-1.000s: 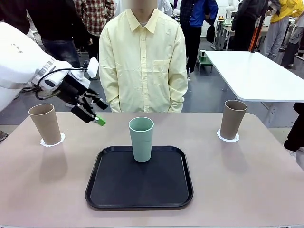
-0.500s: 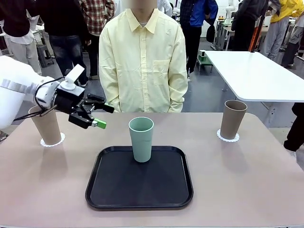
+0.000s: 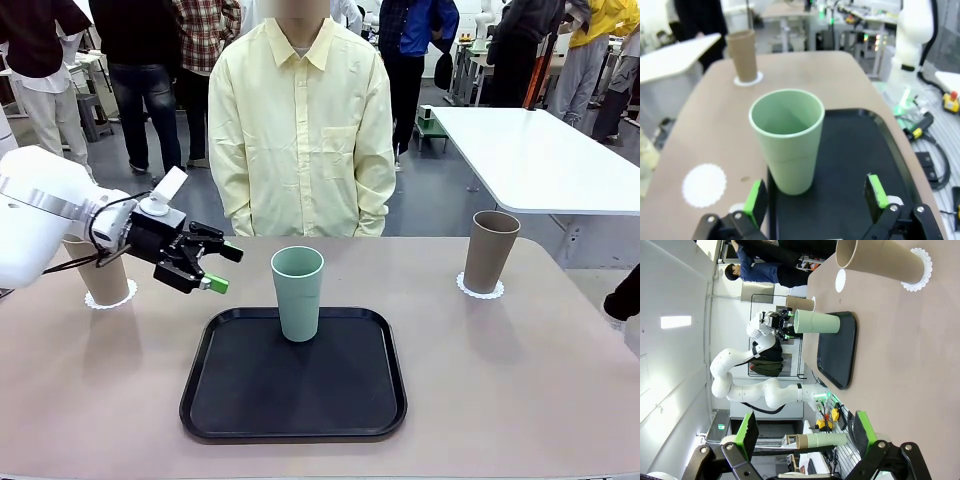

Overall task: Place coasters on the table and set cups on them.
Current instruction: Take one Reusable plastic cup from the Flat Tray and place it on a coaster set by the human.

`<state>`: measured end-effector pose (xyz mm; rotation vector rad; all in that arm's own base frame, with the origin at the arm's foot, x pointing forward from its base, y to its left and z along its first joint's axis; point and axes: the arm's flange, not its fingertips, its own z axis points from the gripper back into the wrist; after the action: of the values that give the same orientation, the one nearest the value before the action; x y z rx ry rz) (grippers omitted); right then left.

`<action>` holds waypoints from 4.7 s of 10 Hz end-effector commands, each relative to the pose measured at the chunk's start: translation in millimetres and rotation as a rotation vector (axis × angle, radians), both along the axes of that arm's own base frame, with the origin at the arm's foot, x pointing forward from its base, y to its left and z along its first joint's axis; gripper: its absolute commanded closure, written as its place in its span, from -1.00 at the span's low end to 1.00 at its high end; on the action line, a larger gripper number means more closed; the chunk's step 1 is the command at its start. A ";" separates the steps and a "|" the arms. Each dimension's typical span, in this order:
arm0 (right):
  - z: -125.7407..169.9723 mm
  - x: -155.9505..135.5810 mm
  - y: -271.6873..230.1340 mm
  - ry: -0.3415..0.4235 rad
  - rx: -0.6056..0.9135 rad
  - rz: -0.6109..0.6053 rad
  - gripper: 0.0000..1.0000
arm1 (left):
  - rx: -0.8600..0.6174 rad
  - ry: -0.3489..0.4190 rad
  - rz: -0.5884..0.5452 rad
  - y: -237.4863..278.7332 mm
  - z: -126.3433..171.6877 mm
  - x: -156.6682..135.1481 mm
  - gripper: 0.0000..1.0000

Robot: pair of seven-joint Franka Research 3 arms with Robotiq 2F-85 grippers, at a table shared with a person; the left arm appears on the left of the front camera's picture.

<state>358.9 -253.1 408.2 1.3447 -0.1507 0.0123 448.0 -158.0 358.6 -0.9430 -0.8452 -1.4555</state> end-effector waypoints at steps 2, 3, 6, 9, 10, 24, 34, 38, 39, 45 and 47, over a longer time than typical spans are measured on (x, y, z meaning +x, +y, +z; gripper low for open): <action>-0.4 -1.3 -0.6 0.003 -0.003 0.003 -1.00 | 0.000 0.000 0.000 0.0 0.0 0.0 -1.00; -0.4 -1.3 -0.6 0.003 -0.003 0.003 -1.00 | 0.000 0.000 0.000 0.0 0.0 0.0 -1.00; -0.4 -1.3 -0.6 0.003 -0.003 0.003 -1.00 | 0.000 0.000 0.000 0.0 0.0 0.0 -1.00; -0.4 -1.3 -0.6 0.003 -0.003 0.003 -1.00 | 0.036 -0.035 0.022 -9.1 -11.5 -6.1 -1.00; -0.4 -1.3 -0.6 0.003 -0.003 0.003 -1.00 | 0.030 -0.018 0.053 -14.9 -22.6 -9.2 -1.00; -0.4 -1.3 -0.6 0.003 -0.003 0.003 -1.00 | -0.142 -0.035 0.095 -67.7 -101.9 19.4 -1.00; -0.4 -1.3 -0.6 0.003 -0.003 0.003 -1.00 | -0.150 -0.008 0.031 -102.8 -115.6 19.5 -1.00; -0.4 -1.3 -0.6 0.003 -0.003 0.003 -1.00 | -0.175 -0.017 0.006 -101.5 -112.0 17.3 1.00; -0.4 -1.3 -0.6 0.003 -0.003 0.003 -1.00 | -0.168 -0.019 0.002 -100.9 -111.0 17.2 1.00; -0.4 -1.3 -0.6 0.003 -0.003 0.003 -1.00 | -0.159 0.054 -0.022 -107.7 -45.4 54.3 0.41; -0.4 -1.3 -0.6 0.003 -0.003 0.003 -1.00 | -0.158 0.052 0.002 -113.1 -22.1 81.6 0.41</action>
<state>358.9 -253.1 408.2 1.3447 -0.1507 0.0123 513.7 -269.2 332.9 -1.0781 -0.9443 -1.3841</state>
